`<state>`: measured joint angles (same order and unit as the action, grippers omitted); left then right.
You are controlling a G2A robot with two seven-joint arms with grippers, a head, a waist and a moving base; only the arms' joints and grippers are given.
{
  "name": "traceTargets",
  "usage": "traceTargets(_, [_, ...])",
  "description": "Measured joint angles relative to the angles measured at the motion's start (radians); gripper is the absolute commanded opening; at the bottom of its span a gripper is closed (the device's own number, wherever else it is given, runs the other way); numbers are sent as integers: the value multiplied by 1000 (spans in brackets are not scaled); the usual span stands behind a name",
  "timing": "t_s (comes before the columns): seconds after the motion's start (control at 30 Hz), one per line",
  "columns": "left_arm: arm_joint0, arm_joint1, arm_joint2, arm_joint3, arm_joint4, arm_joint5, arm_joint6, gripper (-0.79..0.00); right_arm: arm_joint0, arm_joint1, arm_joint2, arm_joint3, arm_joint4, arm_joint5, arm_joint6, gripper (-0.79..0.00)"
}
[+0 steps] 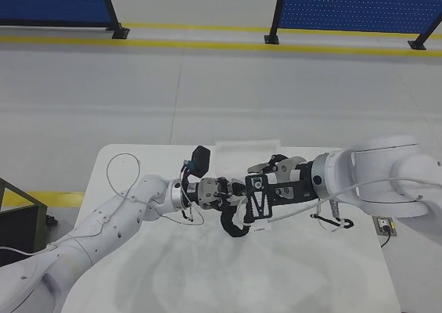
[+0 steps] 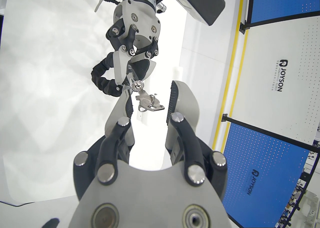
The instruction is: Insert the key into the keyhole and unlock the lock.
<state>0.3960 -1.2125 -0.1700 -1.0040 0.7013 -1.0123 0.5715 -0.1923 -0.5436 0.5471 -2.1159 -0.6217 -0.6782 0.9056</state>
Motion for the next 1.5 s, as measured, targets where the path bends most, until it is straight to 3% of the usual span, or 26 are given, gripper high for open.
traceTargets(0.23, [1, 3, 0, -10, -2, 0, -4, -785, -13, -7, 7, -13, -10, -28, -2, -533])
traceTargets(0.47, [1, 4, 0, -15, -6, 0, -8, -785, -23, -19, 6, -6, -11, -36, 0, -785])
traceTargets(0.8, [3, 0, 0, -26, -3, 0, -18, -785, -48, -34, 21, 10, 88, 86, 17, -785])
traceTargets(0.83, [3, 0, 0, -26, -3, 0, -19, -785, -48, -36, 23, 9, 100, 96, 22, -693])
traceTargets(0.87, [3, 0, 0, -26, -3, 0, -20, -785, -48, -38, 25, 7, 111, 103, 27, -428])
traceTargets(0.9, [2, -1, 0, -26, -2, 0, -20, -785, -48, -40, 27, 6, 116, 105, 26, 0])
traceTargets(1.17, [3, 2, 0, -14, 6, 0, -13, -785, -43, -42, 67, 26, 118, 17, 3, 0])
traceTargets(1.23, [3, 2, 0, -14, 8, 0, -12, -785, -45, -37, 79, 30, 114, -19, 15, -154])
traceTargets(1.3, [3, 3, 0, -15, 11, 0, -11, -785, -51, -32, 87, 30, 109, -51, 24, -397])
traceTargets(1.5, [3, 7, 0, -15, 12, 0, -6, -785, -75, -22, 103, 8, 77, -111, 40, -440])
